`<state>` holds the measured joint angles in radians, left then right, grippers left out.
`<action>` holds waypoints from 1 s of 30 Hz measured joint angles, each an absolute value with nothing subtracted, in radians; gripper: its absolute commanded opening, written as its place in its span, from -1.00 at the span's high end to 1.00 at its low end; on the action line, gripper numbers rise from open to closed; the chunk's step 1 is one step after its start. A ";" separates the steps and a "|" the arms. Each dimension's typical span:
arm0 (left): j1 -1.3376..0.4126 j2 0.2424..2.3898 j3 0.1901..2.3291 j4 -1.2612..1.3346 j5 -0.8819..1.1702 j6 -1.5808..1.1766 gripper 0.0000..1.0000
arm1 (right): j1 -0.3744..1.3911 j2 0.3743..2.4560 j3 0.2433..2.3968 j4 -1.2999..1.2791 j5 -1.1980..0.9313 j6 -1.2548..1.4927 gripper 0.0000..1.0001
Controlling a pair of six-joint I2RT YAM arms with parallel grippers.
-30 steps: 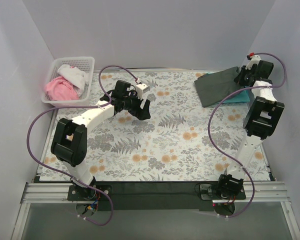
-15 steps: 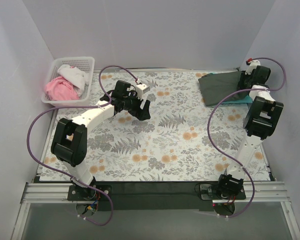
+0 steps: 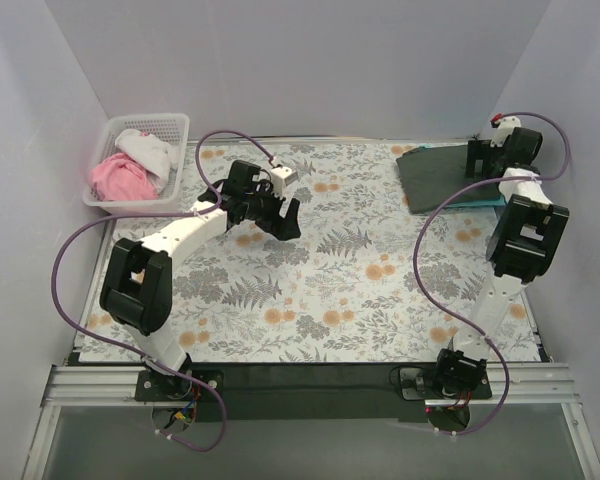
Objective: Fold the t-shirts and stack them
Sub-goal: Neatly place the folded tshirt to the corner, then reset both grippers
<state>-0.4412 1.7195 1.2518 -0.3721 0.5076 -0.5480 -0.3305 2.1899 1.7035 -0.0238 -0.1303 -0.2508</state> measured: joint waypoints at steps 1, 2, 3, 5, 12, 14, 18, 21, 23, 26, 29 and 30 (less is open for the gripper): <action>-0.439 1.715 1.252 -0.374 0.507 -0.555 -0.46 | -0.327 2.173 1.703 -0.036 -0.131 -0.256 -0.97; -0.437 1.710 1.252 -0.374 0.508 -0.562 -0.47 | -0.324 2.150 1.703 -0.047 -0.133 -0.261 -0.97; -0.431 1.705 1.252 -0.374 0.510 -0.571 -0.47 | -0.320 2.126 1.703 -0.061 -0.135 -0.265 -0.97; -0.412 1.694 1.252 -0.374 0.519 -0.593 -0.47 | -0.316 2.072 1.705 -0.084 -0.147 -0.268 -0.97; -0.334 1.654 1.249 -0.374 0.540 -0.628 -0.46 | -0.307 1.986 1.846 -0.239 -0.295 -0.304 -0.55; -0.326 1.639 1.245 -0.373 0.553 -0.630 -0.44 | -0.307 1.986 1.871 -0.271 -0.344 -0.312 0.00; -0.312 1.621 1.238 -0.374 0.574 -0.629 -0.43 | -0.307 2.012 1.875 -0.323 -0.401 -0.294 0.62; -0.303 1.621 1.236 -0.377 0.581 -0.629 -0.43 | -0.307 2.070 1.876 -0.345 -0.407 -0.284 0.68; -0.299 1.621 1.236 -0.382 0.584 -0.631 -0.43 | -0.307 2.113 1.857 -0.352 -0.396 -0.288 0.67; -0.290 1.621 1.236 -0.389 0.585 -0.639 -0.45 | -0.308 2.141 1.776 -0.364 -0.367 -0.292 0.43; -0.279 1.621 1.235 -0.389 0.585 -0.651 -0.49 | -0.310 2.143 1.688 -0.366 -0.339 -0.295 0.04; -0.275 1.621 1.235 -0.390 0.584 -0.655 -0.49 | -0.311 2.143 1.667 -0.364 -0.336 -0.299 -0.05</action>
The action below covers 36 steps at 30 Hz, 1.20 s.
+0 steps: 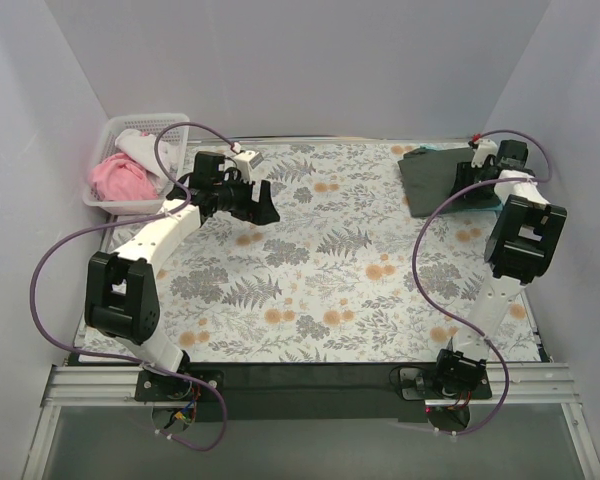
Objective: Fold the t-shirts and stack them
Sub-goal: Reset both grippers
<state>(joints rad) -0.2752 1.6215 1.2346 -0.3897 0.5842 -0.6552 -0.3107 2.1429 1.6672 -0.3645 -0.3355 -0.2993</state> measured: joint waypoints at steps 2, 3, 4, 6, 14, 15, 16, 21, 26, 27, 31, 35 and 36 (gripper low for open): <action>-0.268 1.621 1.235 -0.393 0.584 -0.663 -0.52 | -0.311 2.142 1.639 -0.358 -0.335 -0.297 -0.35; -0.263 1.621 1.235 -0.396 0.584 -0.667 -0.53 | -0.311 2.140 1.635 -0.358 -0.342 -0.296 -0.54; -0.256 1.621 1.235 -0.399 0.584 -0.672 -0.65 | -0.310 2.132 1.634 -0.358 -0.343 -0.290 -0.92; -0.242 1.621 1.235 -0.408 0.584 -0.678 -0.89 | -0.310 2.110 1.633 -0.358 -0.350 -0.289 -0.97; -0.171 1.587 1.237 -0.462 0.590 -0.720 -0.92 | -0.312 1.853 1.639 -0.387 -0.437 -0.295 -0.97; -0.165 1.577 1.241 -0.468 0.587 -0.732 -0.92 | -0.310 1.807 1.640 -0.395 -0.453 -0.304 -0.97; -0.156 1.564 1.249 -0.476 0.579 -0.749 -0.92 | -0.308 1.759 1.640 -0.405 -0.468 -0.317 -0.97; -0.094 1.536 1.310 -0.525 0.586 -0.799 -0.93 | -0.278 1.519 1.562 -0.455 -0.560 -0.321 -0.97; -0.040 1.526 1.286 -0.605 0.573 -0.782 -0.93 | -0.274 1.401 1.357 -0.558 -0.691 -0.343 -0.97; -0.039 1.522 1.267 -0.621 0.562 -0.768 -0.94 | -0.266 1.404 1.314 -0.594 -0.695 -0.353 -0.97; -0.043 1.478 1.145 -0.661 0.490 -0.686 -0.94 | -0.191 1.428 1.138 -0.699 -0.651 -0.396 -0.96; -0.044 1.436 1.060 -0.693 0.420 -0.620 -0.95 | -0.093 1.400 1.045 -0.749 -0.590 -0.415 -0.96; -0.044 1.430 1.047 -0.696 0.401 -0.604 -0.94 | -0.075 1.382 1.031 -0.750 -0.568 -0.418 -0.97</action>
